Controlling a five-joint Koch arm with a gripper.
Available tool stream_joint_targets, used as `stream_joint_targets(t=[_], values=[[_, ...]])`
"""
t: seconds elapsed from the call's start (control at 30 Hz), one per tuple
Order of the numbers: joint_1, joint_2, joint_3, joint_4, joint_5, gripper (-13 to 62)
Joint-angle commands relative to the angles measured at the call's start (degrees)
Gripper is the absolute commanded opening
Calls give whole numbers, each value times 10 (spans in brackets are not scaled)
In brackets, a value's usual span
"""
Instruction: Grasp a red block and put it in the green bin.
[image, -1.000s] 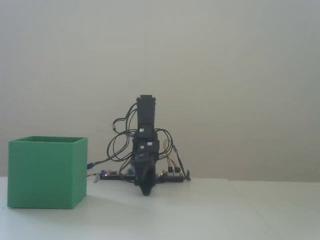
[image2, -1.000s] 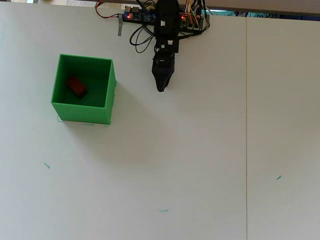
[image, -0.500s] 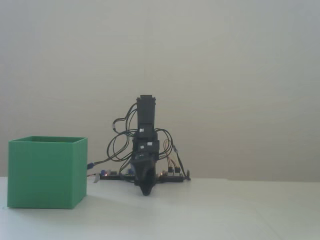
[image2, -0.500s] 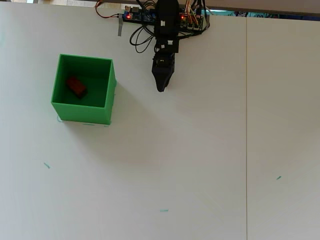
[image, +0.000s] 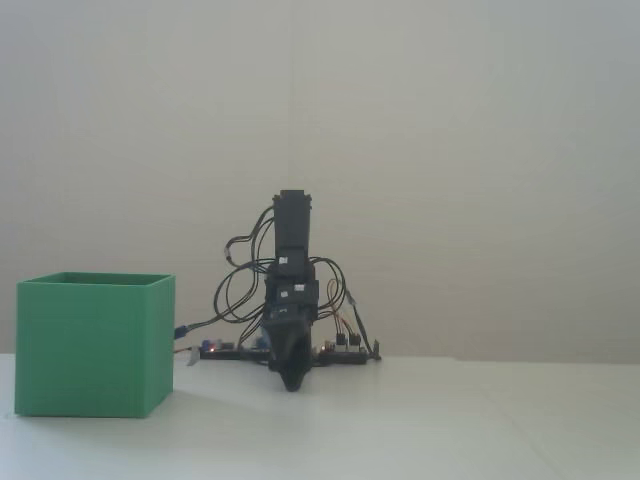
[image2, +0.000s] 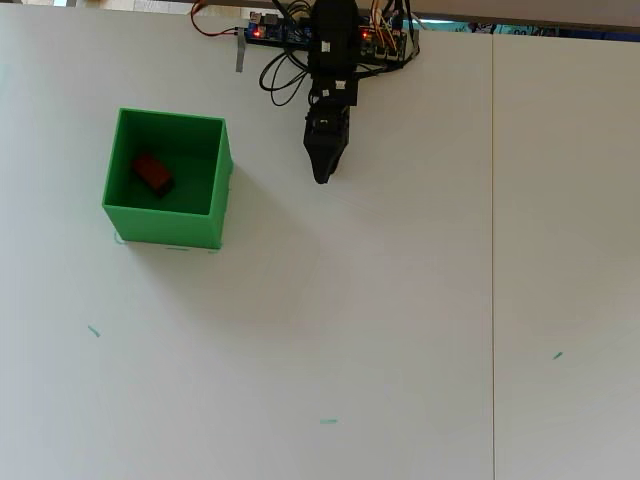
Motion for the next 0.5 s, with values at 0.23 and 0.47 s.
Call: stream_joint_targets(t=[0.23,0.47], values=[[-1,50,45,15,-45,331],[-3,50,45,14,-72,330]])
